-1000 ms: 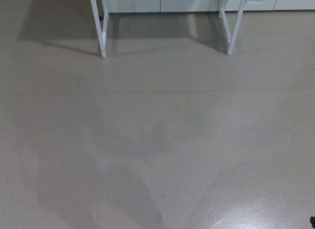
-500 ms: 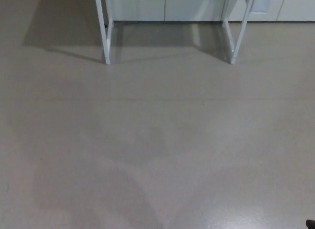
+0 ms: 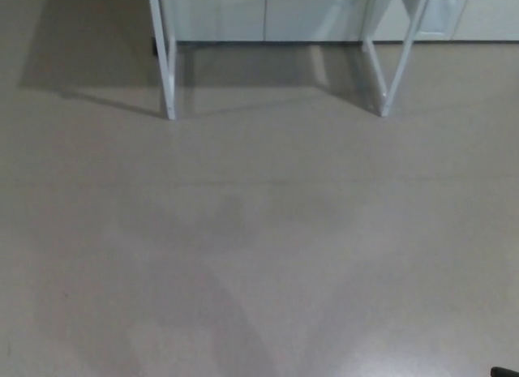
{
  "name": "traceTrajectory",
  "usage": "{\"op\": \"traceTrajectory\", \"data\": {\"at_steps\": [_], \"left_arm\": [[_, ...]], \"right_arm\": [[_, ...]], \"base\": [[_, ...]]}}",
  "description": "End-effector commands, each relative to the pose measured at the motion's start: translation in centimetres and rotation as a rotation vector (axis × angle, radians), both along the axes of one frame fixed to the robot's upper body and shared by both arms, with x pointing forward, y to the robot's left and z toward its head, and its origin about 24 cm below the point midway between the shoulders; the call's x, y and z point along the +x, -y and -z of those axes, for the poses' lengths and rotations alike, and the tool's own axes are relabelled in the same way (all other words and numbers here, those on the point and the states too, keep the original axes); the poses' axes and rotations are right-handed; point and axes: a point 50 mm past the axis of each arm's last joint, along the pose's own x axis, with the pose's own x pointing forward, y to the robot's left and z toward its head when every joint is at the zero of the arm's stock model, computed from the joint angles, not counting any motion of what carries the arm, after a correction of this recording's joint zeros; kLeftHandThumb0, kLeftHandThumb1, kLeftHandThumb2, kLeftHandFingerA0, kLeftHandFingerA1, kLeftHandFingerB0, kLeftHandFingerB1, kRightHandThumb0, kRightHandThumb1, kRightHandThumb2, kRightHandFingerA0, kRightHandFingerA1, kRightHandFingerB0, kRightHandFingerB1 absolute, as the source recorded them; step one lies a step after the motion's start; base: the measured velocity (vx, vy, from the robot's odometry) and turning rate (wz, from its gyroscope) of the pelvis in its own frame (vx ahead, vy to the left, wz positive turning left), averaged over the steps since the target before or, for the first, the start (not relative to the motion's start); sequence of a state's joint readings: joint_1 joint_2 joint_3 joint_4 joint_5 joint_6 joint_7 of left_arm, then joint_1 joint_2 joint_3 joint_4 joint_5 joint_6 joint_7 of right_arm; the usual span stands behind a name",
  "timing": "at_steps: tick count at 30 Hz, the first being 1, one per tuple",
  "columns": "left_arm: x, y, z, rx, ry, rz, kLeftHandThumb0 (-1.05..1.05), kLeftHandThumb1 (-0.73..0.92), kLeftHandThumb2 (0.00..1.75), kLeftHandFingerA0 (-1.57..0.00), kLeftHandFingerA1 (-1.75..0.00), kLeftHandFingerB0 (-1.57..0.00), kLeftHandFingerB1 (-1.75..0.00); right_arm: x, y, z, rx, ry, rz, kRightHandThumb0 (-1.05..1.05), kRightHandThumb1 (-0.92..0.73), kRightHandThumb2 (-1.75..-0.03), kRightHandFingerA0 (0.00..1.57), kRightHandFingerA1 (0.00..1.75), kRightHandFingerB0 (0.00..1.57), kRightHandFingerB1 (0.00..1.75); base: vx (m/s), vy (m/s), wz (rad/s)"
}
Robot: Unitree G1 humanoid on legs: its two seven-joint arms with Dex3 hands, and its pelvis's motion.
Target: The robot walks towards a file tray kept in the middle of a desk and uses its right hand to grab a tray and pulls it out towards itself
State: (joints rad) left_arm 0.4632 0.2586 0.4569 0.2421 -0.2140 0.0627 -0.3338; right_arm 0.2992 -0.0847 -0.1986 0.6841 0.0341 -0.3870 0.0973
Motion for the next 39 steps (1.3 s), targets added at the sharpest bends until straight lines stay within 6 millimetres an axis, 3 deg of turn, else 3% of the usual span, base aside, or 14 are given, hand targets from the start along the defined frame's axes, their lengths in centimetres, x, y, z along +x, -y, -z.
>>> {"op": "traceTrajectory", "data": {"at_steps": [1, 6, 7, 13, 14, 24, 26, 31, 33, 34, 35, 37, 38, 39], "left_arm": [[2.5, 1.0, -1.0, -0.040, 0.080, -0.124, -0.21, 0.81, 0.68, -0.27, -0.43, -0.21, -0.36], [1.3, 1.1, 0.4, -0.057, 0.057, -0.222, -0.10, 0.82, 0.64, -0.28, -0.48, -0.22, -0.36], [0.9, 0.8, 0.9, -0.045, 0.024, -0.221, -0.09, 0.59, 1.01, -0.20, -0.57, -0.14, -0.51], [-1.1, -0.5, 0.9, 0.037, -0.027, -0.136, -0.10, 0.58, 1.00, -0.17, -0.54, -0.14, -0.50], [-1.7, -0.6, 0.8, 0.031, -0.046, -0.137, -0.14, 0.79, 0.67, -0.26, -0.45, -0.20, -0.36], [-3.8, -0.8, 2.7, 0.020, -0.155, -0.126, -0.11, 0.55, 0.97, -0.17, -0.54, -0.14, -0.50], [-3.9, -0.8, 3.2, -0.007, -0.155, -0.159, -0.17, 0.75, 0.66, -0.26, -0.43, -0.20, -0.35], [-4.8, 0.8, 4.7, -0.042, -0.203, -0.175, -0.16, 0.80, 0.63, -0.35, -0.65, -0.19, -0.34], [-5.1, 1.7, 4.9, -0.082, -0.202, -0.158, -0.15, 0.60, 1.01, -0.28, -0.62, -0.05, -0.47], [-5.1, 2.1, 5.1, -0.081, -0.205, -0.162, -0.17, 0.80, 0.63, -0.35, -0.62, -0.20, -0.34], [-4.8, 2.4, 5.2, -0.081, -0.201, -0.178, -0.15, 0.59, 1.00, -0.42, -0.70, -0.10, -0.49], [-3.9, 2.9, 5.0, -0.092, -0.171, -0.236, -0.21, 0.79, 0.63, -0.42, -0.67, -0.20, -0.36], [-3.8, 3.4, 5.0, -0.094, -0.165, -0.243, -0.23, 0.79, 0.64, -0.41, -0.73, -0.21, -0.37], [-3.9, 4.0, 5.2, -0.094, -0.167, -0.245, -0.21, 0.80, 0.64, -0.40, -0.82, -0.24, -0.37]], "right_arm": [[-0.2, 0.3, -0.1, -0.024, 0.023, -0.010, -0.59, -0.37, -0.93, 0.64, 0.89, 0.37, 0.69], [-1.9, -0.4, 0.5, -0.045, -0.008, -0.020, -0.62, -0.52, -0.72, 0.64, 0.91, 0.36, 0.66], [-2.0, -0.4, 0.5, -0.052, -0.018, -0.010, -0.64, -0.52, -0.70, 0.66, 0.88, 0.36, 0.64], [-3.3, -0.8, 0.8, -0.041, -0.056, 0.005, -0.60, -0.38, -0.92, 0.66, 0.85, 0.36, 0.65], [-4.1, -1.0, 0.8, -0.058, -0.063, -0.012, -0.62, -0.52, -0.69, 0.66, 0.88, 0.36, 0.62], [-7.4, -1.8, 1.2, -0.058, -0.143, 0.013, -0.67, -0.51, -0.69, 0.63, 0.93, 0.35, 0.64], [-7.6, -2.0, 1.3, -0.057, -0.150, 0.016, -0.66, -0.39, -0.92, 0.65, 0.88, 0.34, 0.65], [-8.5, -2.0, 1.5, -0.074, -0.164, 0.002, -0.75, -0.59, -0.62, 0.58, 0.90, 0.32, 0.63], [-8.5, -1.7, 1.5, -0.066, -0.162, 0.016, -0.76, -0.61, -0.61, 0.58, 0.90, 0.31, 0.62], [-8.3, -1.4, 1.5, -0.067, -0.152, 0.015, -0.75, -0.45, -0.95, 0.57, 0.84, 0.30, 0.63], [-7.6, -1.4, 1.6, -0.060, -0.140, 0.021, -0.76, -0.64, -0.58, 0.54, 0.86, 0.31, 0.60], [-6.7, -1.9, 1.7, -0.053, -0.113, 0.017, -0.75, -0.49, -0.98, 0.53, 0.80, 0.28, 0.62], [-6.4, -2.3, 1.6, -0.054, -0.097, 0.009, -0.80, -0.68, -0.60, 0.51, 0.88, 0.28, 0.62], [-6.5, -2.5, 1.6, -0.051, -0.088, 0.006, -0.79, -0.50, -0.99, 0.53, 0.82, 0.28, 0.63]], "base": [[0.40, -0.215, 0.29], [0.56, -0.004, 0.33], [0.30, -0.009, -0.06], [0.32, 0.056, -0.16], [0.41, 0.167, -0.16], [0.42, 0.191, -0.17], [0.29, 0.009, 0.14], [0.42, -0.107, 0.24], [0.56, -0.325, 0.12], [0.57, -0.299, 0.61], [0.57, -0.312, 0.30], [0.49, -0.209, 0.03], [0.37, -0.027, -0.06], [0.36, -0.003, 0.00]]}}
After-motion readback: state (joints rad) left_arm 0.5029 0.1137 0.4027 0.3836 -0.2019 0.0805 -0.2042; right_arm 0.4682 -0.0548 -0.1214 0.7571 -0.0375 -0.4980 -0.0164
